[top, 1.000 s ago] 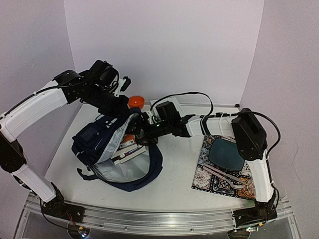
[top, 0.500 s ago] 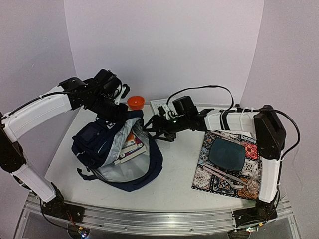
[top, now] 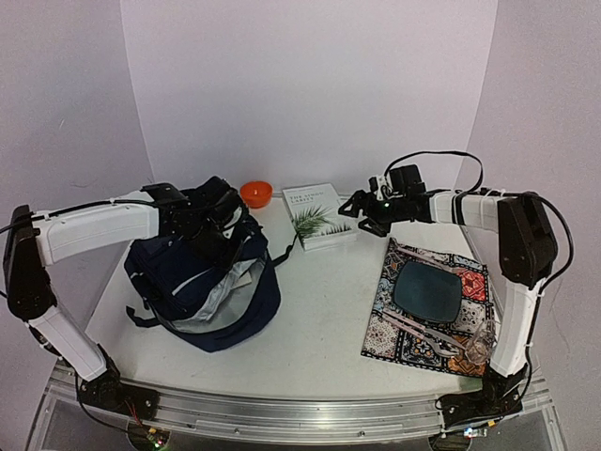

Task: Pack the student bag
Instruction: Place the largest pocket of the bag in the student bag, then pick up the book from the corner of the board.

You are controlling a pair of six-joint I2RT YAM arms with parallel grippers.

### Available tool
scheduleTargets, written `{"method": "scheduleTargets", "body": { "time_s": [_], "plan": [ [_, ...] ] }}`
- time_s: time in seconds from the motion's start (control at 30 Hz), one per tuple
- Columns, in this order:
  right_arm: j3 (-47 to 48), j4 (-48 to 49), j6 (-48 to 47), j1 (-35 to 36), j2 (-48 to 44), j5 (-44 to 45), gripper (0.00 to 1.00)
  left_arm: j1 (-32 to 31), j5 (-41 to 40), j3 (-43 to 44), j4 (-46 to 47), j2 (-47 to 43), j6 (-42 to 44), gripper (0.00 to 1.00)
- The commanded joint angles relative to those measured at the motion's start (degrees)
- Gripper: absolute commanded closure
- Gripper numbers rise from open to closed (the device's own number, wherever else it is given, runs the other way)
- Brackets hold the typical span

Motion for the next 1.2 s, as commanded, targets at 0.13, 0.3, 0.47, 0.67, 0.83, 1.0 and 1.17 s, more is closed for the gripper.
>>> {"method": "scheduleTargets", "body": {
  "time_s": [0.13,0.3,0.47,0.67,0.83,1.0,1.17],
  "plan": [
    [8.0,-1.3,-3.7,-4.0,8.2,-0.1,0.17,1.7,-2.9,5.3,-5.6,2.1,0.2,0.82],
    [11.5,-1.3,-3.8,-5.0,12.6,-1.4,0.22,1.7,0.1,14.1,-5.5,5.0,-0.9,0.57],
    [14.1,-1.4,-3.9,-5.7,15.7,-2.6,0.27,1.8,0.5,20.2,-5.1,7.5,-3.3,0.42],
    [15.8,-1.3,-3.4,-6.3,18.7,-4.3,0.33,2.1,-0.2,22.5,-3.6,8.8,-5.6,0.34],
    [16.3,-1.3,-3.1,-6.7,20.5,-5.3,0.35,2.2,0.2,22.1,-2.6,9.1,-7.2,0.32],
    [16.5,-1.0,-3.3,-6.8,21.6,-7.0,0.47,2.3,0.9,21.2,-1.5,9.3,-8.5,0.32],
    [14.9,1.5,-3.3,-7.1,20.9,-11.5,0.61,2.3,1.6,20.4,-0.9,9.4,-9.3,0.32]
  ]
}}
